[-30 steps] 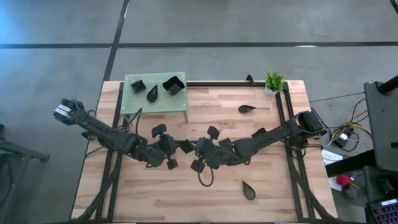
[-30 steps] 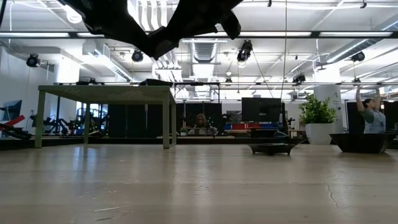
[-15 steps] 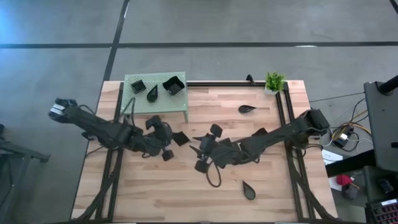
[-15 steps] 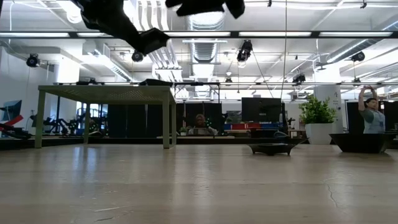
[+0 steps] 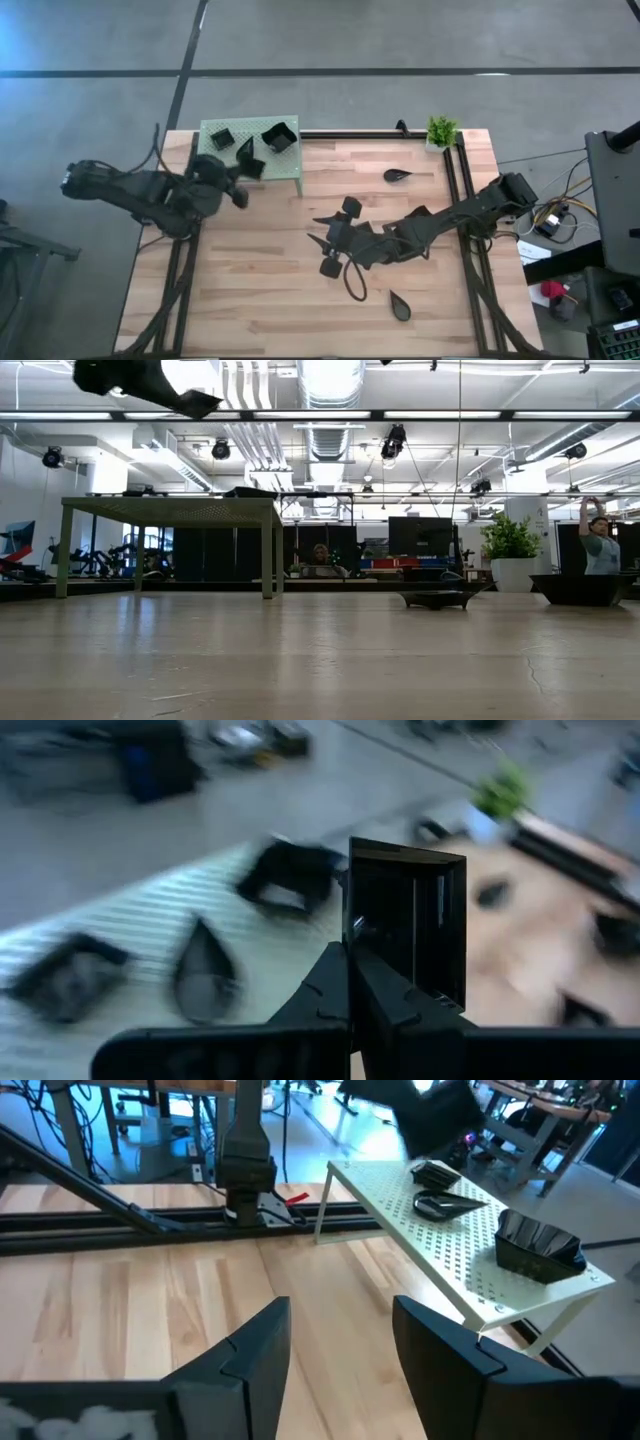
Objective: Pick & Place Mini shaped plates
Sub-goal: Stack the black square plate on top of the black square plate on the shelf
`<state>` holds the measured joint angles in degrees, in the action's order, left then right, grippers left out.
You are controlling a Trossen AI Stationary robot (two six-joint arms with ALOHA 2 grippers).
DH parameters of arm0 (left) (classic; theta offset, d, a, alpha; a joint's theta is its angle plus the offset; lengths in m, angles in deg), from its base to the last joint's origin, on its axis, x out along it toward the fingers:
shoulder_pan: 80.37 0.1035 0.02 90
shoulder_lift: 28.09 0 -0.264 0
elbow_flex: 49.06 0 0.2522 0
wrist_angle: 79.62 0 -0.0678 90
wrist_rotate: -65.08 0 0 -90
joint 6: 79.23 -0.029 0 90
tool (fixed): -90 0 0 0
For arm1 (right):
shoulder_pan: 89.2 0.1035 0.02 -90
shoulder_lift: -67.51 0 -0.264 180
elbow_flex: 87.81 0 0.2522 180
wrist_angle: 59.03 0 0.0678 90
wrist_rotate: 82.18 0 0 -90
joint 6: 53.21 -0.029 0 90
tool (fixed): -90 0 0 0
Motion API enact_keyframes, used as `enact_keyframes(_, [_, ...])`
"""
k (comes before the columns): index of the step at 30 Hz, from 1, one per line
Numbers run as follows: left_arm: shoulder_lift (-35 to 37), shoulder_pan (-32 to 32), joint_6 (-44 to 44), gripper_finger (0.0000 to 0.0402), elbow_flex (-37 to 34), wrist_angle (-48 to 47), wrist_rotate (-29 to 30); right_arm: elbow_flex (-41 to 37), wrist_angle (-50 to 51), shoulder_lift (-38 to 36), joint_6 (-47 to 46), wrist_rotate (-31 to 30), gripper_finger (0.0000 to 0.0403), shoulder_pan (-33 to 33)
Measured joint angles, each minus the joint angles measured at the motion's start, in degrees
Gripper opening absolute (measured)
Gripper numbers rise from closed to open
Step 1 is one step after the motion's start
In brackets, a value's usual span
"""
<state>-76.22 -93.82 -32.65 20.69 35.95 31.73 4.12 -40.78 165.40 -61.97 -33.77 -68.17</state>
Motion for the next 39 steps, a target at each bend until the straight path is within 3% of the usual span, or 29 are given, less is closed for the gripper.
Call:
enact_keyframes(5, [2.98,2.21,8.15,0.0000,-0.02,-7.22,7.30,0.00,-0.02,0.00,0.03,0.00,0.0176,0.00])
enact_keyframes(13, [5.25,7.27,22.86,0.0000,-1.36,-19.70,10.99,-0.02,-0.04,0.07,-0.01,-0.02,0.0172,0.00])
enact_keyframes(24, [8.73,15.00,28.06,0.0000,-7.55,-20.31,11.06,-0.02,-0.13,0.09,-0.08,-0.02,0.0172,0.00])
enact_keyframes(39, [9.83,18.57,34.81,0.0000,-12.50,-19.39,12.02,-0.04,-0.13,0.11,-0.23,-0.02,0.0165,0.01])
